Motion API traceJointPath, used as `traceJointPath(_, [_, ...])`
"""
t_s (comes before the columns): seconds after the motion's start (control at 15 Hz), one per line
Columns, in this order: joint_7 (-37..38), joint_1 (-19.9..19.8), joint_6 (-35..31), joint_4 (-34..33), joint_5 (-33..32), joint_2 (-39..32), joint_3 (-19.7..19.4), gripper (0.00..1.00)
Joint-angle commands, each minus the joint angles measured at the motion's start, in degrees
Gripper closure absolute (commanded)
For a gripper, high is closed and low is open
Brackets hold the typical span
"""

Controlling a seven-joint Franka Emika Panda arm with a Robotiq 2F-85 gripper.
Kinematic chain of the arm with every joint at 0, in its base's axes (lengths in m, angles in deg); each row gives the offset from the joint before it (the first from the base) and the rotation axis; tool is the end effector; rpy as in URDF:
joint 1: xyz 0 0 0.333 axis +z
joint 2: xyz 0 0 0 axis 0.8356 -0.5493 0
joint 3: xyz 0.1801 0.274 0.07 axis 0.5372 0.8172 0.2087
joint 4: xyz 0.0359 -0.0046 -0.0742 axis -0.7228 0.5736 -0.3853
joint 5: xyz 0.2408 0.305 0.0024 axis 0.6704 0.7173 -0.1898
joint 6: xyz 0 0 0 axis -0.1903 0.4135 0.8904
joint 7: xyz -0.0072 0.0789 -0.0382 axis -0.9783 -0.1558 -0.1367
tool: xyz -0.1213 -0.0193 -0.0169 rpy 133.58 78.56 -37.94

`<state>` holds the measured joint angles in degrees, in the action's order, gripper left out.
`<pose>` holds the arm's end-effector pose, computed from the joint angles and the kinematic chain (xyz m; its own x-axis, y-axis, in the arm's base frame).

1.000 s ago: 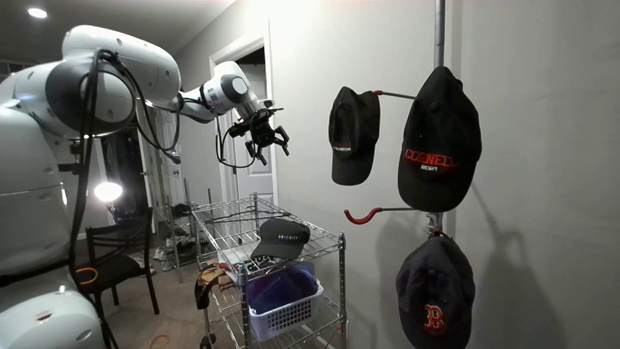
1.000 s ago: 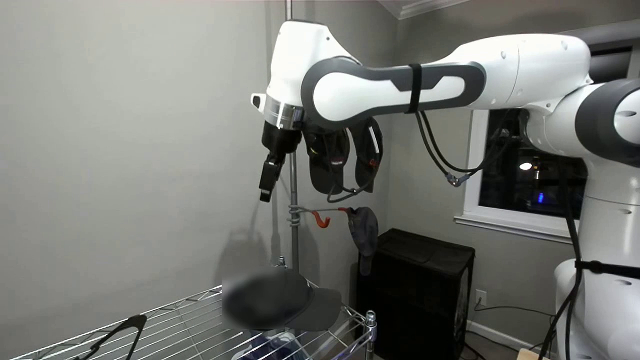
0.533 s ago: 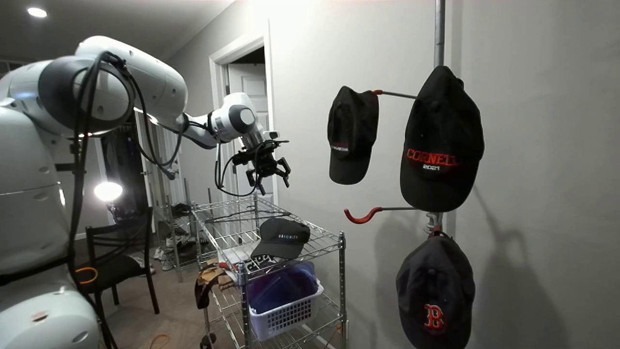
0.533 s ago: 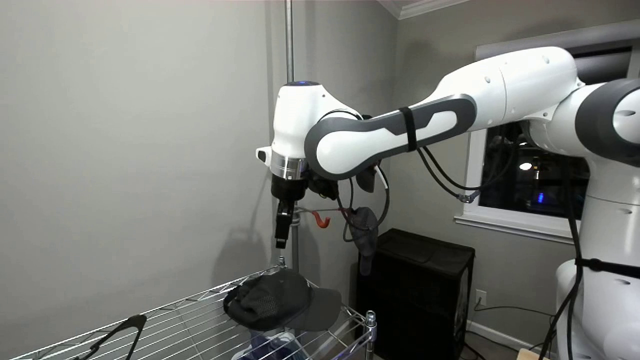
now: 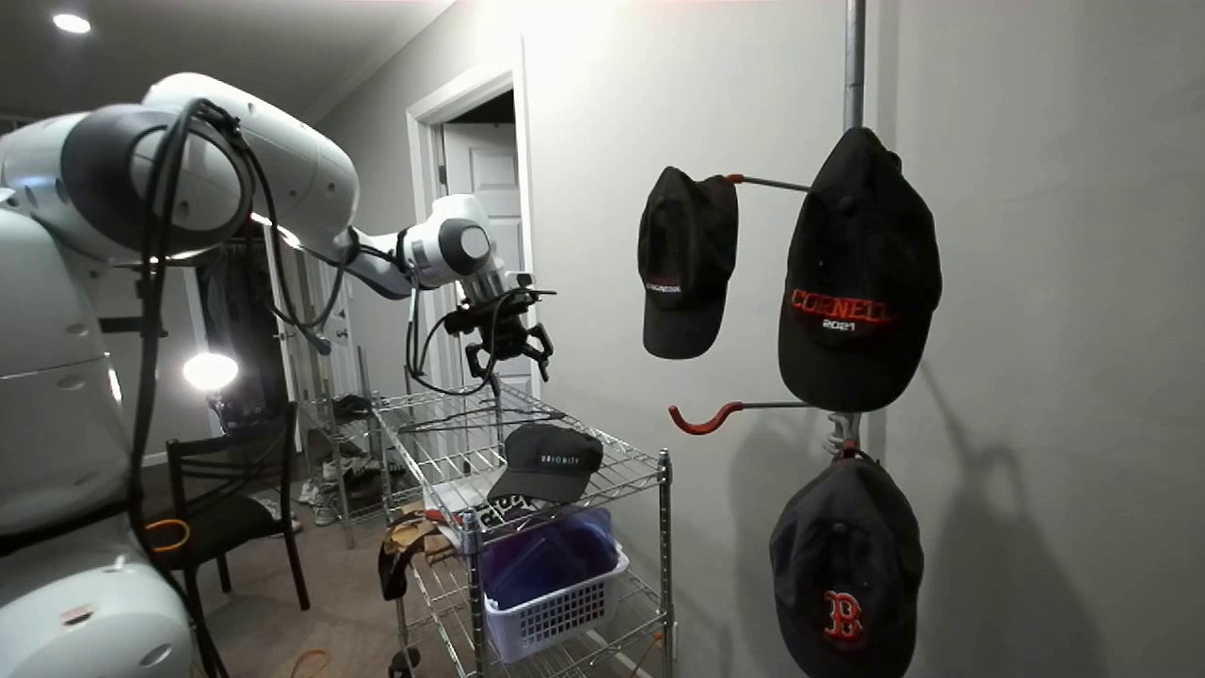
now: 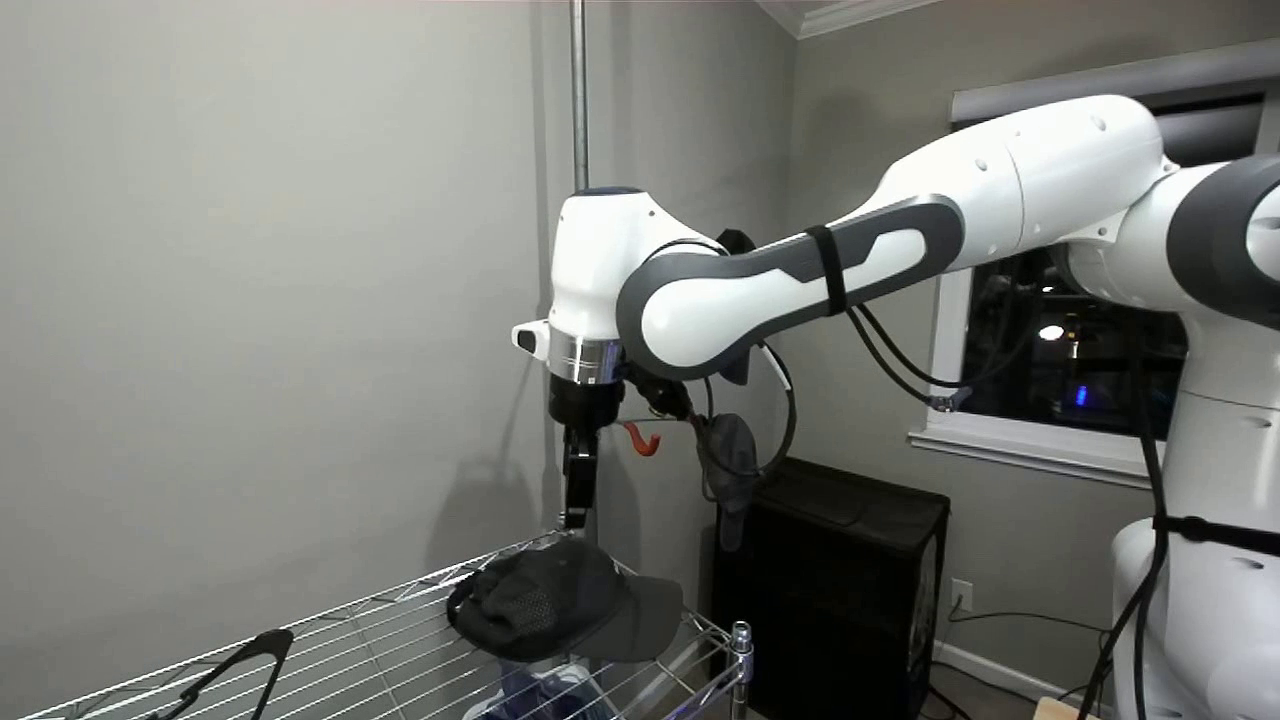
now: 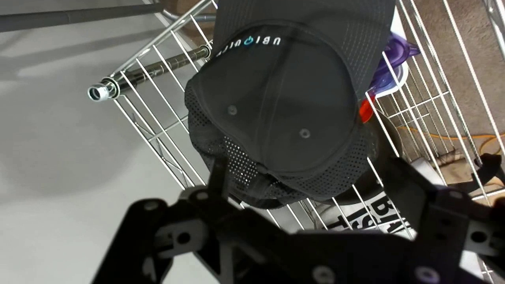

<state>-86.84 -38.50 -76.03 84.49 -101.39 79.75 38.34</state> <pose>0.4829 0.3007 0.5297 0.5865 0.8029 0.1070 0.7627 -0.5919 0.2607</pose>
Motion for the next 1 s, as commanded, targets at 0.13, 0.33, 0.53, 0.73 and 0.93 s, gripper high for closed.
traceJointPath(0.13, [-4.0, -0.7, -1.8, 2.2, 2.2, 4.0, 0.1, 0.0])
traceJointPath(0.33, [-1.1, -0.7, 0.1, -0.3, 0.2, 2.1, 0.6, 0.0])
traceJointPath(0.53, [-1.1, -0.7, 0.1, -0.3, 0.2, 1.8, 0.6, 0.0])
traceJointPath(0.73, [-0.6, 0.2, 0.7, -2.3, -1.7, 0.7, 1.7, 0.0])
traceJointPath(0.93, [-0.7, 2.4, -0.5, -5.3, -1.6, -3.3, 4.6, 0.0])
